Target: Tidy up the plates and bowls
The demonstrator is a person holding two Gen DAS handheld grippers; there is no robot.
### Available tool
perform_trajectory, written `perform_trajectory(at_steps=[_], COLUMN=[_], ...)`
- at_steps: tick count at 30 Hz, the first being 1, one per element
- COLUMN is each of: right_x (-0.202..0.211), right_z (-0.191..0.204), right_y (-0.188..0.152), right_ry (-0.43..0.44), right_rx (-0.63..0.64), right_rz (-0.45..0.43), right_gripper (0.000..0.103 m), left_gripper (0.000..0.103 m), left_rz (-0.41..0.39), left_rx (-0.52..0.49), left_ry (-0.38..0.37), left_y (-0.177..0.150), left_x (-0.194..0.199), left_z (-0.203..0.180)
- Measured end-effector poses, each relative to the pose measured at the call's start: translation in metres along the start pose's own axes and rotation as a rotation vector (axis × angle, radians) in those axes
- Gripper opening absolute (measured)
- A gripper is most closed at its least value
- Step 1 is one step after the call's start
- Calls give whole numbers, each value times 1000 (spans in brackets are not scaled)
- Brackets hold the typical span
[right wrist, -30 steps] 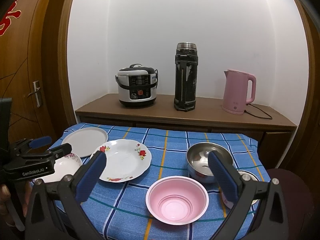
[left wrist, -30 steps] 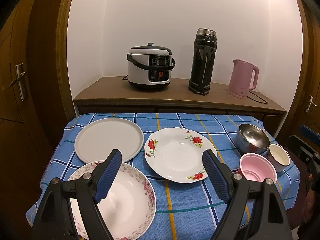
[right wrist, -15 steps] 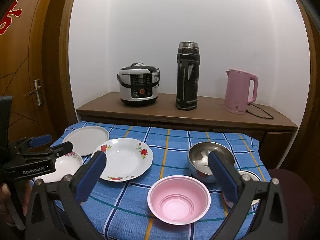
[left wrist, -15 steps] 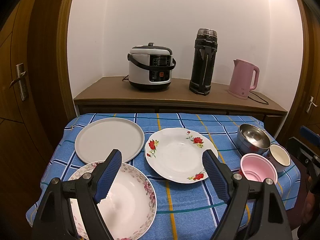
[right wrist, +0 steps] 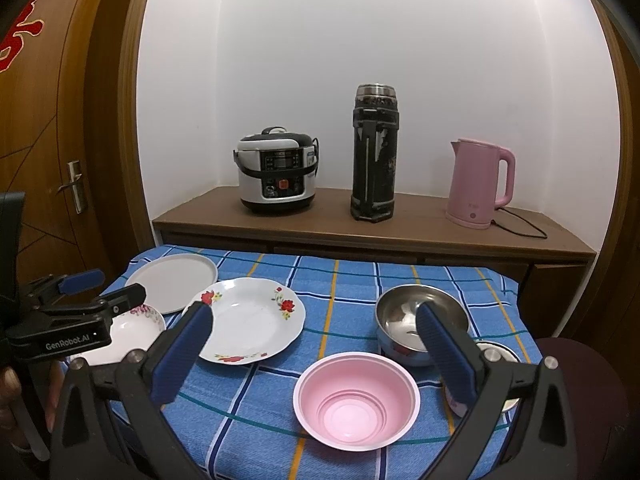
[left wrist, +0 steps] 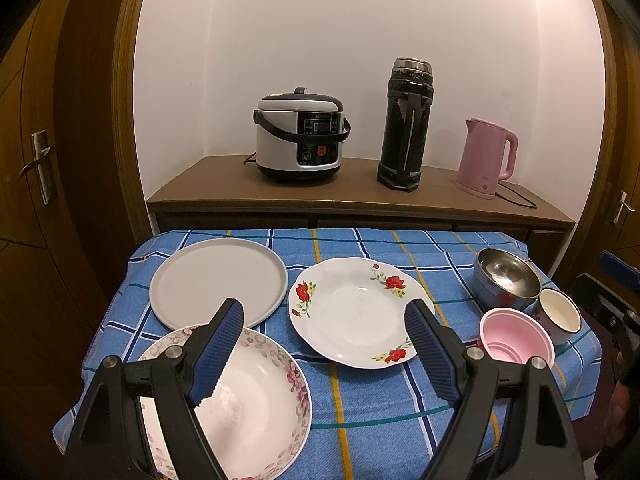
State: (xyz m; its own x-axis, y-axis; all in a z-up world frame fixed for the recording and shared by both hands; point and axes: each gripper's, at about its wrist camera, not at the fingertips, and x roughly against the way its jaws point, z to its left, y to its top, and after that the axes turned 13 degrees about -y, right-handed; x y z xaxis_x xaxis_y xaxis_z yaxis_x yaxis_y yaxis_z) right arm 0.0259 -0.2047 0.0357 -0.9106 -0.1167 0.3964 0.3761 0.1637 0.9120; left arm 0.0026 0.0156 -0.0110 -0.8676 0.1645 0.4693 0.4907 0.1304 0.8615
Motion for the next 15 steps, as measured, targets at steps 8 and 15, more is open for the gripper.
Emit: perform_trajectory(at_steps=[8, 15], right_x=[-3, -7], right_z=[-4, -1], right_y=[-1, -2], right_ry=[7, 27], right_rx=[-13, -27], right_rz=[10, 18], right_gripper=[103, 103], left_gripper=[85, 85], left_rz=[2, 1], left_rx=[1, 2], left_ry=[4, 8], left_y=[1, 0], left_x=[-1, -2], left_z=[-2, 0])
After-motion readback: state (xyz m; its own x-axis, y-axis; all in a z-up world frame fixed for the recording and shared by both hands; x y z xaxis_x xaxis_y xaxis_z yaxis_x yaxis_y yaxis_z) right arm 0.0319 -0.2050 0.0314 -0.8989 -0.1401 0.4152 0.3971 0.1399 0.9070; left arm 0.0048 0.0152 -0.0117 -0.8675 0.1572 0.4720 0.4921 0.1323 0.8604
